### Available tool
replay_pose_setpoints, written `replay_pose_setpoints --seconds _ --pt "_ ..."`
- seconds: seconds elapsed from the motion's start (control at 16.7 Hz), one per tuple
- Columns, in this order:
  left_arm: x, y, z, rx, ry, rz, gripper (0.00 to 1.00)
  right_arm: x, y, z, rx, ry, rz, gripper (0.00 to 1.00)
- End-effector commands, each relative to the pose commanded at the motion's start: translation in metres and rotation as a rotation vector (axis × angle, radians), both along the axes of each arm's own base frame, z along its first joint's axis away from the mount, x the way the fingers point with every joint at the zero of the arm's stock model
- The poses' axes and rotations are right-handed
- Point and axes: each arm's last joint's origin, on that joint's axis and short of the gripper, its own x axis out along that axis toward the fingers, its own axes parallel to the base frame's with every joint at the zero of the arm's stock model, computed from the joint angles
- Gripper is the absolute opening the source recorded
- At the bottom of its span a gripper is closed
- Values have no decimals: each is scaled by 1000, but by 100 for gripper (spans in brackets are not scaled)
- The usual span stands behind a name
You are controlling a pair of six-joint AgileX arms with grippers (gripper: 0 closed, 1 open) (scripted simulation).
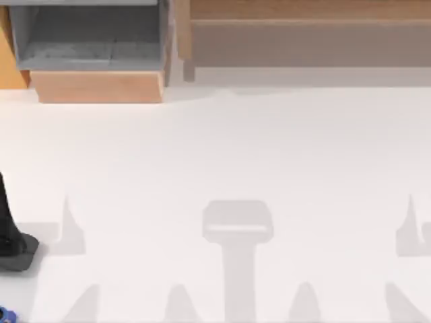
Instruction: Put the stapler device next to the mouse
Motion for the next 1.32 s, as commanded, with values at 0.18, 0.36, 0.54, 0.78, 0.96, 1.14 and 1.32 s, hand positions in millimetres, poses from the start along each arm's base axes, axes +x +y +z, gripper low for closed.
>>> replay_pose_setpoints --seconds 0.18,0.36,0.54,0.78,0.96,1.14,1.32 --pt "0 0 1 10 16 2 100 0 0 0 0 0 0 100" --pt "3 2 6 78 146 13 100 0 0 0 0 0 0 100" --pt "9 4 7 185 421 -3 100 0 0 0 0 0 0 100" --pt "19 7 0 326 915 -115 100 0 0 0 0 0 0 100" --pt "27 10 0 397 1210 -238 100 0 0 0 0 0 0 100" --pt "34 12 1 431 1420 -358 100 0 0 0 0 0 0 100" --pt "39 13 2 440 1518 -430 100 0 0 0 0 0 0 100"
